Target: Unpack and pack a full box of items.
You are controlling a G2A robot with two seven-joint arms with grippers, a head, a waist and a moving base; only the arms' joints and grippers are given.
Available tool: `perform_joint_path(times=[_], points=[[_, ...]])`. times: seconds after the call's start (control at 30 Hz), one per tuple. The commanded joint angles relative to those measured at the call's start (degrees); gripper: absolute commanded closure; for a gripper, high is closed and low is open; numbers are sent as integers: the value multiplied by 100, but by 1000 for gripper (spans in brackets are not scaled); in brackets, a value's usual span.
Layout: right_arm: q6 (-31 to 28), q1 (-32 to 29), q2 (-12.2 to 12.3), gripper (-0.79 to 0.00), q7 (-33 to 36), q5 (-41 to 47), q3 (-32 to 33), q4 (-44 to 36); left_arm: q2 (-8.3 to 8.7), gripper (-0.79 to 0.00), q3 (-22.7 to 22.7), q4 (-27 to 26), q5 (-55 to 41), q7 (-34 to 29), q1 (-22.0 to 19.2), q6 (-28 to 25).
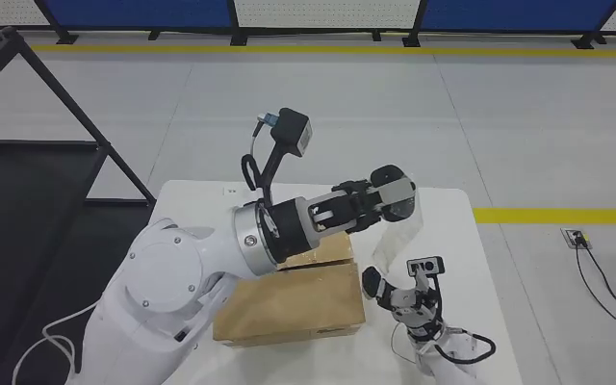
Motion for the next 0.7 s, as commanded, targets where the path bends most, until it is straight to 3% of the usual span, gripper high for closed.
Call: perform_joint_path(times=[0.0,0.5,0.67], points=[[58,71,-19,0,193,157,-8,109,0,0,-19,-19,28,1,18,4],[238,396,-144,0,641,473,-74,491,-2,0,-116,-237,115,-37,147,76],[-26,354,-109,0,471,-49,115,425,35,0,-366,-351,172,-70,297,86]])
